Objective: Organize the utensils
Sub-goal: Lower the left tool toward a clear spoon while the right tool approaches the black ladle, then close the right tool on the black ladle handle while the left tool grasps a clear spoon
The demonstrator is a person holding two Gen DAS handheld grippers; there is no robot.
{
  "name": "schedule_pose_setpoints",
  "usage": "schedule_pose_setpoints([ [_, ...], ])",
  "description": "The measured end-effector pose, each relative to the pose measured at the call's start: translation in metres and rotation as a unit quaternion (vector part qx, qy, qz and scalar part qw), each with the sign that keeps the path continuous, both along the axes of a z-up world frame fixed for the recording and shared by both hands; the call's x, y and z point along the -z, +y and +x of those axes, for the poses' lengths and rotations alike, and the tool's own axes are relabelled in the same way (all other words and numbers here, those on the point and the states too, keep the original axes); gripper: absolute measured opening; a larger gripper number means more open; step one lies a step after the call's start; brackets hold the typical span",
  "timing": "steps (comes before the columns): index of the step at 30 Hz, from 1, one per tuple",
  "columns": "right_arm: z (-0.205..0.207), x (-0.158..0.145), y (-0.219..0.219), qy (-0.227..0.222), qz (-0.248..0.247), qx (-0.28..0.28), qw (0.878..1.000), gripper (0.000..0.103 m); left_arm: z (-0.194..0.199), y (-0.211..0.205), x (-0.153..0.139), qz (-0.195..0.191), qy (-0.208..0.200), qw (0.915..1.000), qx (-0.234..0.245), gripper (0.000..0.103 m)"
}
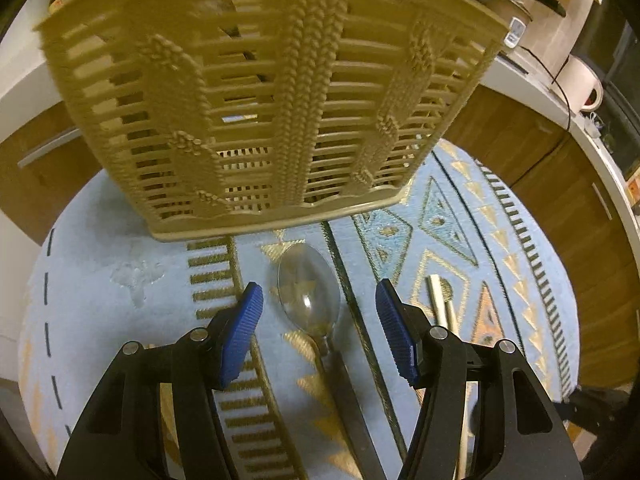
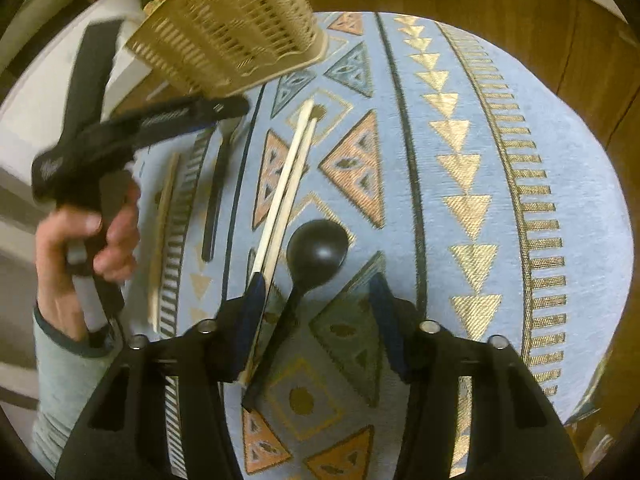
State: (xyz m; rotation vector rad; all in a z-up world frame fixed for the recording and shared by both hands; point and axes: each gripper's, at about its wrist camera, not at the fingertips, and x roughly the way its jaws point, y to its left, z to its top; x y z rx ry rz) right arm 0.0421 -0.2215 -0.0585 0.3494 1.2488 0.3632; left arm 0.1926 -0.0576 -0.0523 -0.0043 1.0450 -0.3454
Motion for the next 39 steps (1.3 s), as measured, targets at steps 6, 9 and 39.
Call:
schedule_pose_setpoints([
  [6,-0.003,-0.003,0.026,-0.011,-0.052,-0.032,0.998,0.034,0.007,-0.002,0.002,0.013,-0.004,0.9999,-0.001,0.056],
  [9,-0.001,-0.004,0.034,-0.019,-0.072,-0.038,0.996,0.034,0.009,-0.013,0.001,0.036,-0.011,0.9993,0.004,0.056],
  [39,0.004,-0.027,0.022,-0.129,-0.181,-0.06,0.973,0.004,-0.057,0.015,-0.032,0.018,-0.065,0.997,0.038,0.03],
])
